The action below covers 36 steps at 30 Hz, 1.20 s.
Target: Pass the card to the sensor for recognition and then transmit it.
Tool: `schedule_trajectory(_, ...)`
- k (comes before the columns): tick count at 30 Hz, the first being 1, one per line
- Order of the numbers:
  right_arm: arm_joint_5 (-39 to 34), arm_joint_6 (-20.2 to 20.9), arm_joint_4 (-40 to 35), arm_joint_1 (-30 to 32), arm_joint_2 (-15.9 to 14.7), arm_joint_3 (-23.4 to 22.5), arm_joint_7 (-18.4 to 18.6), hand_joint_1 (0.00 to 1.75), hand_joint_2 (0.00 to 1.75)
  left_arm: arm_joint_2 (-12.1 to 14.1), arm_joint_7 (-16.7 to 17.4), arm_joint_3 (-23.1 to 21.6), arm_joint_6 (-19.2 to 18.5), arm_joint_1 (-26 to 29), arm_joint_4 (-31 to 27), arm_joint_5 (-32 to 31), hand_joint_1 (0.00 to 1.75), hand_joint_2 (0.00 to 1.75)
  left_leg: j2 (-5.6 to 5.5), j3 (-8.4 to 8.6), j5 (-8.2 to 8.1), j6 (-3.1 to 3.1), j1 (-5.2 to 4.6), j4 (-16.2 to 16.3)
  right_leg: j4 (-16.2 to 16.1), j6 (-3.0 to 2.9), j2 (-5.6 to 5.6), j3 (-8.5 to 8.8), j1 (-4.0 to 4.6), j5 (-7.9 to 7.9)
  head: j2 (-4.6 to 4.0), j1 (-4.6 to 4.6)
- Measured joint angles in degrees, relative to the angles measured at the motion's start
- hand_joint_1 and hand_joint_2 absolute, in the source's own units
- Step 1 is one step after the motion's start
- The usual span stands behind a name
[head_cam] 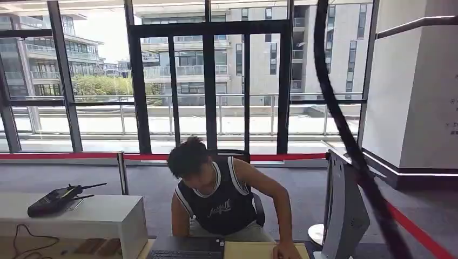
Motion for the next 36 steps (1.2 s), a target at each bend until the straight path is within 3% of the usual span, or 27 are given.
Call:
schedule_trajectory(8,3.3,5.6,-11.1,-2.6,-2.2,-2.2,3.0,1.75,1.75,0.0,-0.4,0.0,-0.3,0.0,0.0,-0.2,0.0,0.0,-0.01,-0.01,0.0,0.0,-0.01,0.0,0.0,0.0,0.0,0.01,0.0,0.0,0.0,0.02)
schedule_trajectory(14,3.7,10.8,-12.3,-6.2,-1.9,-2.4,1.6,1.75,1.75,0.0,-1.2,0.0,-0.9,-0.1,0.0,-1.2,0.0,0.0,-0.01,-0.02,0.01,-0.01,0.01,0.0,0.0,-0.01,0.0,0.01,-0.01,0.01,0.0,0.0)
schedule_trajectory(22,1.2,11.2,-0.7,-17.1,2.1,-1.9,-2.1,1.75,1.75,0.1,-1.2,-0.3,-1.0,-0.2,0.0,-3.1,0.0,0.0,-0.01,-0.03,0.04,-0.02,0.02,0.0,0.1,-0.04,-0.01,-0.02,0.0,0.02,0.0,-0.02)
schedule_trajectory(29,-1.3,10.5,9.1,-22.7,4.5,-1.8,-0.2,1.75,1.75,0.1,-1.0,-1.2,-0.7,-0.3,0.0,-3.2,0.0,0.0,-0.02,-0.04,0.04,-0.02,0.0,0.0,0.0,-0.03,-0.01,-0.03,0.0,0.02,0.0,-0.02)
schedule_trajectory(36,-3.5,9.7,15.3,-23.9,5.7,-2.2,0.3,1.75,1.75,0.1,-0.9,-1.6,-0.7,-0.3,0.0,-3.1,0.0,0.0,-0.02,-0.04,0.04,-0.02,0.01,0.0,0.0,-0.03,-0.01,-0.03,0.0,0.02,0.0,0.0)
